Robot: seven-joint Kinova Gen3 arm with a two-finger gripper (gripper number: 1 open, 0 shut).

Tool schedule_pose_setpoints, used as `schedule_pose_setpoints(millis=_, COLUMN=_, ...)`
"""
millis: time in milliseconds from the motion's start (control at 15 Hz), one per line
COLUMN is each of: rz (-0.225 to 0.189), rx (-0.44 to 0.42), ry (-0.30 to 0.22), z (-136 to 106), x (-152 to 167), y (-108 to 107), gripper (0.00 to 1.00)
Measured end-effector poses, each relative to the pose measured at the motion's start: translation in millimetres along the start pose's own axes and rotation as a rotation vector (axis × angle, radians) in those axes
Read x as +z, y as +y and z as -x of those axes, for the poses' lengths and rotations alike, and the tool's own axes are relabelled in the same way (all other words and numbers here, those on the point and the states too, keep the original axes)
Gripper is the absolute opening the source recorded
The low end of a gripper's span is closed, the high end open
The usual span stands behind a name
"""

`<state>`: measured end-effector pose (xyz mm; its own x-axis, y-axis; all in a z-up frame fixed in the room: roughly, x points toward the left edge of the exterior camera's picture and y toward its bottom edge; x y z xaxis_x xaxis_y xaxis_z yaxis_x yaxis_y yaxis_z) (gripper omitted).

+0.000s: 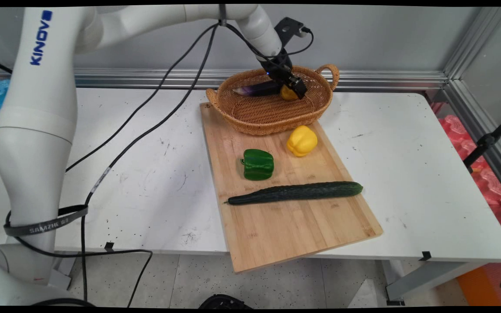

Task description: Pick up the potato from the vegetable basket, then place the picked object on the cutting board

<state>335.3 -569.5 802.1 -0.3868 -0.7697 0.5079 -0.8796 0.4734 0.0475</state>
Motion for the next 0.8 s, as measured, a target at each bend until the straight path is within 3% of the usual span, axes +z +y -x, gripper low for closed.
schedule_pose_setpoints(millis=267, rz=0.000, rx=0.003, ry=-0.013, z=-5.7, x=13.5, y=2.1, gripper=1.00)
schedule_pose_setpoints(millis=333, rz=-0.001, rx=0.006, ry=-0.014, z=-7.1, x=15.4, y=2.4, gripper=0.00)
schedule_pose_setpoints(millis=800, rz=-0.008, rx=0.052, ry=-0.001, z=-11.1, x=9.2, y=1.5, gripper=0.00)
